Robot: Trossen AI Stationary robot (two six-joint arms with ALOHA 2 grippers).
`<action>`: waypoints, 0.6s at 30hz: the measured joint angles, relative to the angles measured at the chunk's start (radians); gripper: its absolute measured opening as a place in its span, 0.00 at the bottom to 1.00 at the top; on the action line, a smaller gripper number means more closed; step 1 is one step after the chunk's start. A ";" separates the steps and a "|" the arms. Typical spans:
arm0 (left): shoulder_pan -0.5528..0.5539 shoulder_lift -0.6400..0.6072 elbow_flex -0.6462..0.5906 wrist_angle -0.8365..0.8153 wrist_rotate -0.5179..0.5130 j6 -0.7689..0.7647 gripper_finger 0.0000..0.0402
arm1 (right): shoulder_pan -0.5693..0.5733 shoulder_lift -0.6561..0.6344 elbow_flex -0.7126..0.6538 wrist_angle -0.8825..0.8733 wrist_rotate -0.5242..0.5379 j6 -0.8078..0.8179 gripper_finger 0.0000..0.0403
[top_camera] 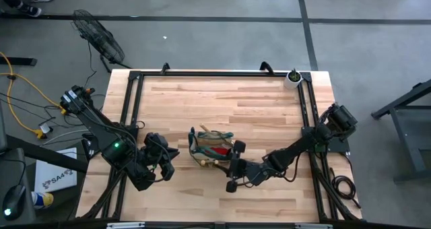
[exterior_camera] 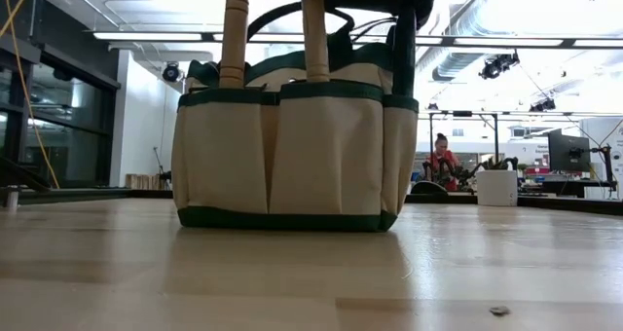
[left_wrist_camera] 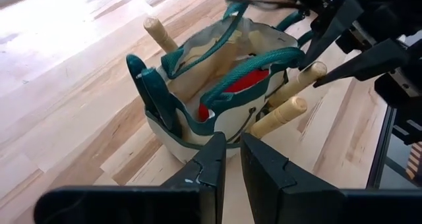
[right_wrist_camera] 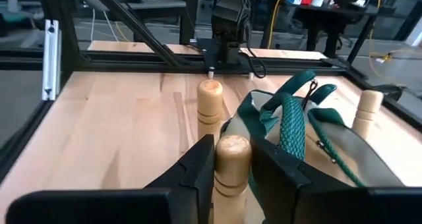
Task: Pick & Place Garden tools in Gardening bag
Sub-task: Put the light brown trowel into the light brown gardening bag, then return to Home Position
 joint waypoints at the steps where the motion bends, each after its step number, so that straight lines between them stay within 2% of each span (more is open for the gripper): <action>1: 0.000 0.000 0.000 0.000 0.005 0.000 0.11 | 0.000 -0.001 0.000 0.000 -0.004 0.011 0.22; 5: 0.000 0.000 0.000 0.000 0.014 0.000 0.11 | 0.002 -0.008 0.000 0.002 -0.031 0.045 0.28; 13: 0.000 0.000 0.000 0.003 0.013 0.000 0.11 | 0.009 -0.060 0.000 0.002 -0.017 0.045 0.54; 18: 0.000 0.000 0.000 0.003 -0.022 0.000 0.11 | 0.014 -0.112 0.000 -0.001 -0.020 0.074 0.59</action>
